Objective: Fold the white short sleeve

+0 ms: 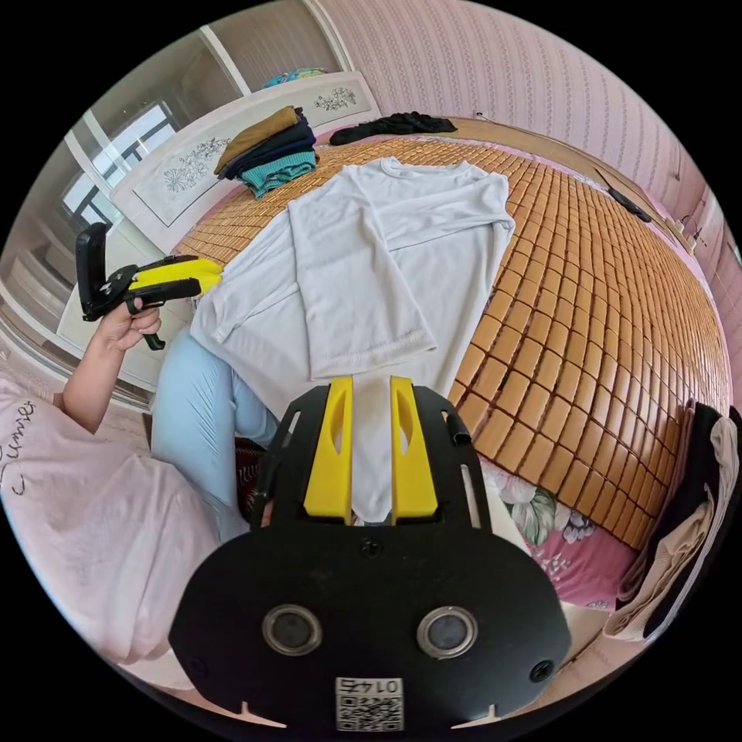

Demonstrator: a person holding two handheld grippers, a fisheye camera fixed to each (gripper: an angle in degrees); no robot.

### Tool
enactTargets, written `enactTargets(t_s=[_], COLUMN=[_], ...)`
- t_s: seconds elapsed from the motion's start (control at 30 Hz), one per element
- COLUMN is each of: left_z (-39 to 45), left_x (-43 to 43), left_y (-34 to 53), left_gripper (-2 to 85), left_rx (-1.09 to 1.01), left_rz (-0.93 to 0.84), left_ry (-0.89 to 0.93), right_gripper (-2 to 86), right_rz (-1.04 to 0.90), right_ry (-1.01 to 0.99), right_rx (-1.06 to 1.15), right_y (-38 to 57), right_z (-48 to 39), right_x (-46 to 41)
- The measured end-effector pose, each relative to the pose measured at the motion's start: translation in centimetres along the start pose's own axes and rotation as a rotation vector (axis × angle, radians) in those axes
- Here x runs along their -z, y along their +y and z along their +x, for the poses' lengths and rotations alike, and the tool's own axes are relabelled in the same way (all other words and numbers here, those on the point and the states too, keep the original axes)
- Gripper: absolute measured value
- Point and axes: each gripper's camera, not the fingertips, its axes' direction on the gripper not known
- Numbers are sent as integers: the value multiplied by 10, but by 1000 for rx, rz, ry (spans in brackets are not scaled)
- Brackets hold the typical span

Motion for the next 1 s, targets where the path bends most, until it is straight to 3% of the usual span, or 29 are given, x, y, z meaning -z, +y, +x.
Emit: enactTargets(t_s=[0.13, 0.27, 0.37, 0.6, 0.77, 0.9, 1.0], left_z=[52, 67, 75, 41, -67, -174, -237], left_x=[-55, -101, -107, -87, -26, -13, -6], left_y=[-40, -53, -48, -42, -33, -36, -42], left_gripper=[48, 27, -3, 14, 48, 50, 51], left_rx=[-105, -161, -210, -121, 56, 209, 293], left_rz=[-32, -177, -246, -196, -58, -81, -88], left_ry=[-6, -45, -18, 112, 30, -123, -88], right_gripper=[81, 86, 91, 118, 119, 124, 135], right_rz=[76, 27, -81, -75, 35, 78, -20], right_ry=[40, 32, 61, -37, -12, 5, -194], right_rx=[25, 27, 41, 49, 43, 39, 64], right_y=[-14, -21, -19, -9, -36, -95, -134], right_z=[-6, 1, 8, 20, 47, 82, 99], right_x=[9, -2, -16, -1, 19, 20, 16])
